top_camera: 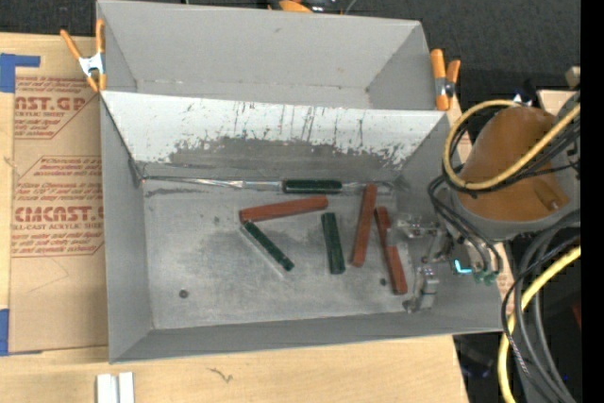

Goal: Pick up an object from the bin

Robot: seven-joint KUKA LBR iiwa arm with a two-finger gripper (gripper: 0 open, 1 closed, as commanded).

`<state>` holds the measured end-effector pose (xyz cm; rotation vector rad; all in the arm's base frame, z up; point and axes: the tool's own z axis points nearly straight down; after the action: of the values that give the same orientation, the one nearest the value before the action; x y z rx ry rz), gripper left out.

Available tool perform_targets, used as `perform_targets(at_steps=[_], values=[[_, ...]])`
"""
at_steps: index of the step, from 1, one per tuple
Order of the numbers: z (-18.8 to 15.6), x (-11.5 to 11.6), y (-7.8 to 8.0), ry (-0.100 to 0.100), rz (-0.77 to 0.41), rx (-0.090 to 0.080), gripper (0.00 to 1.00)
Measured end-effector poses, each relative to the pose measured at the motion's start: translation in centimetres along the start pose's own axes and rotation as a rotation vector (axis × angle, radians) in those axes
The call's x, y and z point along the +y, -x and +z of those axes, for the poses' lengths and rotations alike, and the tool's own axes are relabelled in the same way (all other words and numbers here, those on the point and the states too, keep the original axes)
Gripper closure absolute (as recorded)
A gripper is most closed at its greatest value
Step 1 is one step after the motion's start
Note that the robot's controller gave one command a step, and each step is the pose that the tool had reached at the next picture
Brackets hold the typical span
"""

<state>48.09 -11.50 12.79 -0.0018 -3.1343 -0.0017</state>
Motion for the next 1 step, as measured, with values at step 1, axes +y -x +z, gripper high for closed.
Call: perform_targets(at_steps=[1], values=[[5.92, 3.59, 5.14, -0.001, -0.153, -0.011, 0.0]])
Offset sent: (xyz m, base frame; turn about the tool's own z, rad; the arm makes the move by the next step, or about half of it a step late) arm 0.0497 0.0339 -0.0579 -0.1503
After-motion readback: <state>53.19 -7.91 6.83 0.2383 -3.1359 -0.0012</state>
